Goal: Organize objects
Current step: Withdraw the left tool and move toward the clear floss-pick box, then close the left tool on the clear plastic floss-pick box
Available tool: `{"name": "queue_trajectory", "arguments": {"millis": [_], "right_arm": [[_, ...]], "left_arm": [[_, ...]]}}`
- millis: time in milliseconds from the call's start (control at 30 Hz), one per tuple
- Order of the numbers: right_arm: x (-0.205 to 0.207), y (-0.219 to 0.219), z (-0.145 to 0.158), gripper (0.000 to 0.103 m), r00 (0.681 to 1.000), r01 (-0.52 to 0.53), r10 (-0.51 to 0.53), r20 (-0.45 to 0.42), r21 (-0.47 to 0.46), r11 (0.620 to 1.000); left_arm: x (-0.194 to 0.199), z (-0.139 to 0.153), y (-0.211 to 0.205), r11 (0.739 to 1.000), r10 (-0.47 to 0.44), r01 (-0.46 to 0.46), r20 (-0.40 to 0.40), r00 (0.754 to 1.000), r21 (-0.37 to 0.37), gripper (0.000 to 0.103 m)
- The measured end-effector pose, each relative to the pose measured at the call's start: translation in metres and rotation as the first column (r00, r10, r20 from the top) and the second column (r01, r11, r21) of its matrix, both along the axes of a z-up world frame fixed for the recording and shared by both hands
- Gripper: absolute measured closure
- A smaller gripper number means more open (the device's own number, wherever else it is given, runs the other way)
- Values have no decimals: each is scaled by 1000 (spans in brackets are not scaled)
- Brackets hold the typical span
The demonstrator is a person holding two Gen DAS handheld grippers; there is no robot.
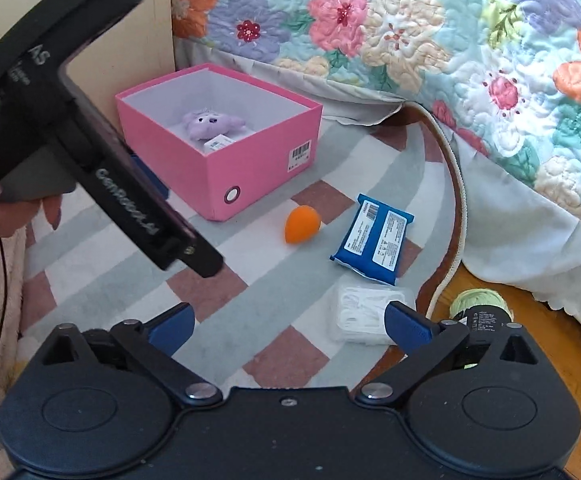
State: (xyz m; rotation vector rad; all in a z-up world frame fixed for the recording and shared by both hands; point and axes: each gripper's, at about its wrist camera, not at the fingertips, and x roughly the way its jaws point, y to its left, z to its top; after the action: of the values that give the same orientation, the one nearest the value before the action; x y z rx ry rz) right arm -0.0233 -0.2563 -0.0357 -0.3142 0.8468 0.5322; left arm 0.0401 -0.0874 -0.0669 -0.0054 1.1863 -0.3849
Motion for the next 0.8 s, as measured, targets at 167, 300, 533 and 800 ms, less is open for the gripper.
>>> {"name": "queue_trajectory", "arguments": {"millis": [167, 300, 533, 800], "right_arm": [[10, -5, -9, 0, 999, 17, -18, -29, -9, 1000], [14, -5, -17, 0, 1000, -9, 9, -26, -14, 1000], [42, -20, -44, 1, 996, 90, -89, 9, -26, 996], [65, -24, -80, 1, 996, 84, -83, 22, -62, 994]], "left_arm": [[10, -12, -14, 999, 0, 0, -5, 1000, -54, 4], [19, -24, -17, 995, 29, -31, -21, 999, -93, 4], [38, -58, -20, 981, 37, -47, -56, 998, -189, 8], [56, -84, -25, 959, 29, -44, -57, 998, -281, 15]]}}
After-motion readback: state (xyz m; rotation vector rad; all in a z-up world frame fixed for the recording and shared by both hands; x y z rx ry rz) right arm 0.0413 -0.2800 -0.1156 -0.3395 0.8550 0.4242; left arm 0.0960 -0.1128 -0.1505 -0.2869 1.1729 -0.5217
